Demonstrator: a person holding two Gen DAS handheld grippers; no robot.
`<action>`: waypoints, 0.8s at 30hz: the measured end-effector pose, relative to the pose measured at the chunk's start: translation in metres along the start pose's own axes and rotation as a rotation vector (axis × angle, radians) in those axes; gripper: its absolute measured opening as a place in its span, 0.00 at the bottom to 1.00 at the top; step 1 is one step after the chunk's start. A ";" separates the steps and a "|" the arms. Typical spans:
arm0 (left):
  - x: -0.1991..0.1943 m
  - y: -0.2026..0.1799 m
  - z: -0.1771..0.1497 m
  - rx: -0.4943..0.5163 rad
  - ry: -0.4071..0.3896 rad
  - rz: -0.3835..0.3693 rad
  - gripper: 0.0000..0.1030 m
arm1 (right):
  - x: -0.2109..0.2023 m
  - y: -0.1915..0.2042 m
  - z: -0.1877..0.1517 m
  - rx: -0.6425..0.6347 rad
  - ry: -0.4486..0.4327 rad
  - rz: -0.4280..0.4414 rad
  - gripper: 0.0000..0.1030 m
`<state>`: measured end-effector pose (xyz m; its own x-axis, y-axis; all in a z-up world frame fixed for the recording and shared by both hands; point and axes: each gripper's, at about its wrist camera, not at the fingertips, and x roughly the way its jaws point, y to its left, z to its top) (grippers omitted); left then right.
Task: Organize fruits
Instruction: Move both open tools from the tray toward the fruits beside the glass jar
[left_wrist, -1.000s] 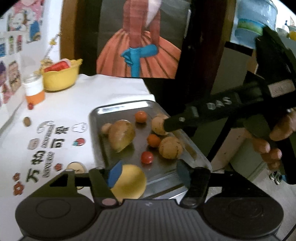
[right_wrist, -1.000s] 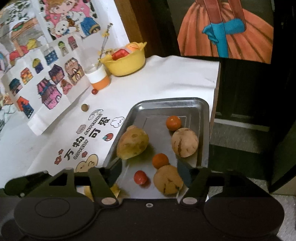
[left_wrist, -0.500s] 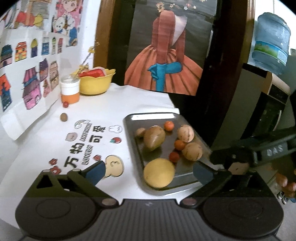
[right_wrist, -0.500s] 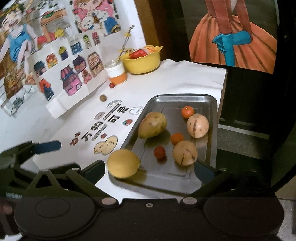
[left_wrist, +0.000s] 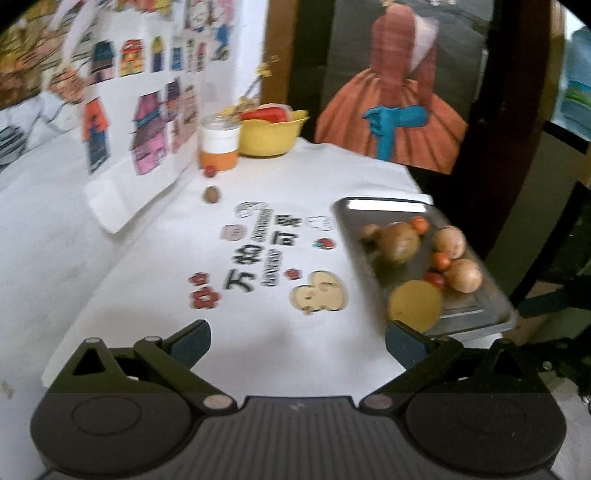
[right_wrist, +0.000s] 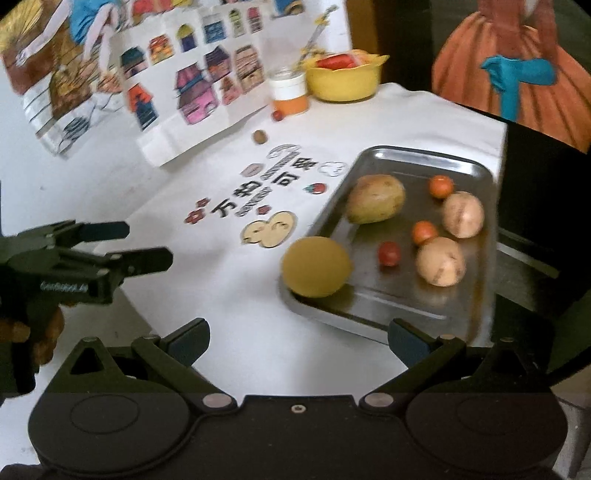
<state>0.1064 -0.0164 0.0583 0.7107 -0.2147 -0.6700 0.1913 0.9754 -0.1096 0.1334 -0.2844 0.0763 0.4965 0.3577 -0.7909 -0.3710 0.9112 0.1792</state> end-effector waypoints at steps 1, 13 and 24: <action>0.001 0.006 0.001 -0.009 0.003 0.010 0.99 | 0.002 0.003 0.003 -0.008 0.002 0.004 0.99; 0.024 0.068 0.016 -0.089 0.039 0.095 1.00 | 0.027 0.031 0.046 -0.129 0.038 0.015 0.99; 0.053 0.095 0.044 -0.123 0.033 0.092 1.00 | 0.052 0.043 0.114 -0.211 0.005 0.042 0.99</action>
<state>0.1919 0.0623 0.0451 0.6986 -0.1238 -0.7047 0.0404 0.9902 -0.1340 0.2328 -0.2033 0.1096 0.4734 0.3928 -0.7884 -0.5475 0.8324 0.0860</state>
